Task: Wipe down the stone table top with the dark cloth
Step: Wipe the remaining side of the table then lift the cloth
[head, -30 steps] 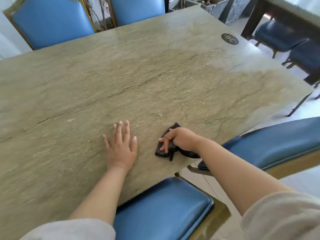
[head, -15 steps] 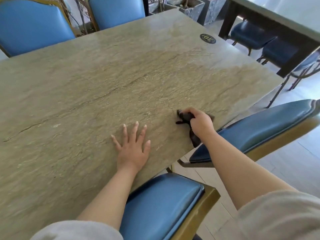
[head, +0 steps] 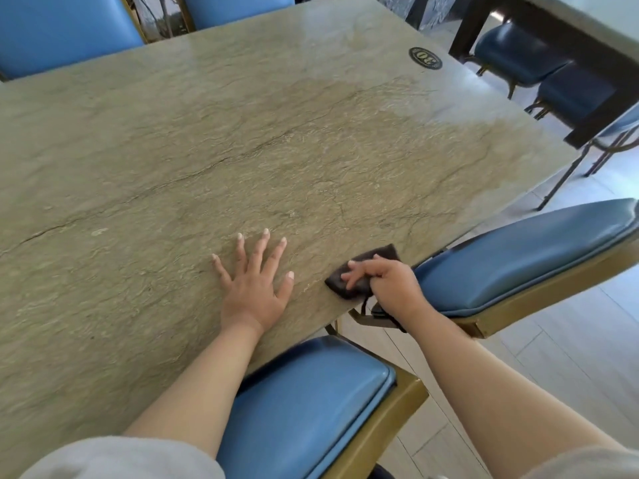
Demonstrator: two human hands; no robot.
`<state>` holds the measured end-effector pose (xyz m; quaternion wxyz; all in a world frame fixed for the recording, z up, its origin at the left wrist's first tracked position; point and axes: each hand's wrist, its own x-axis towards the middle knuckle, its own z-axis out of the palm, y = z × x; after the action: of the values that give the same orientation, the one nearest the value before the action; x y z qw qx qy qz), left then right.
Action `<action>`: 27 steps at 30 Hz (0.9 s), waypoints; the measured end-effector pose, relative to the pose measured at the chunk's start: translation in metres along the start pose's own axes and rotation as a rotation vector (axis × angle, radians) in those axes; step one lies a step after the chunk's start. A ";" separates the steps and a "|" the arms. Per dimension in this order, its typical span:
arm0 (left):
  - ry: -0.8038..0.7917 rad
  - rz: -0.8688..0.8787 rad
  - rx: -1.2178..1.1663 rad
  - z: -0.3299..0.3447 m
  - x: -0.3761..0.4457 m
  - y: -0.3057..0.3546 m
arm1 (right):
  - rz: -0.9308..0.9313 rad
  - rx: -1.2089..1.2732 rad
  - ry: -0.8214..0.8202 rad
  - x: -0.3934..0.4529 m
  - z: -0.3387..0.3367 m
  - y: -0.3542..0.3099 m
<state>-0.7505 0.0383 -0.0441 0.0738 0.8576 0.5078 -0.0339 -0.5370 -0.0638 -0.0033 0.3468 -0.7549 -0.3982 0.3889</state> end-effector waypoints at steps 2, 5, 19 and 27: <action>-0.001 0.000 0.004 -0.002 -0.001 0.001 | 0.021 -0.076 0.112 0.020 0.004 -0.009; -0.006 0.005 -0.052 -0.004 0.000 0.000 | -0.122 -0.345 -0.046 0.049 0.022 -0.025; 0.226 -0.393 -0.248 -0.010 -0.054 -0.112 | -0.457 -0.715 -0.326 0.084 0.097 -0.060; 0.313 -0.405 -0.308 -0.003 -0.059 -0.124 | -0.594 -0.859 -0.348 0.072 0.190 -0.105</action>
<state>-0.8876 0.0465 -0.0444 0.1155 0.7123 0.6731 0.1620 -0.7081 0.0862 -0.0250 0.0313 -0.6082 -0.7686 0.1958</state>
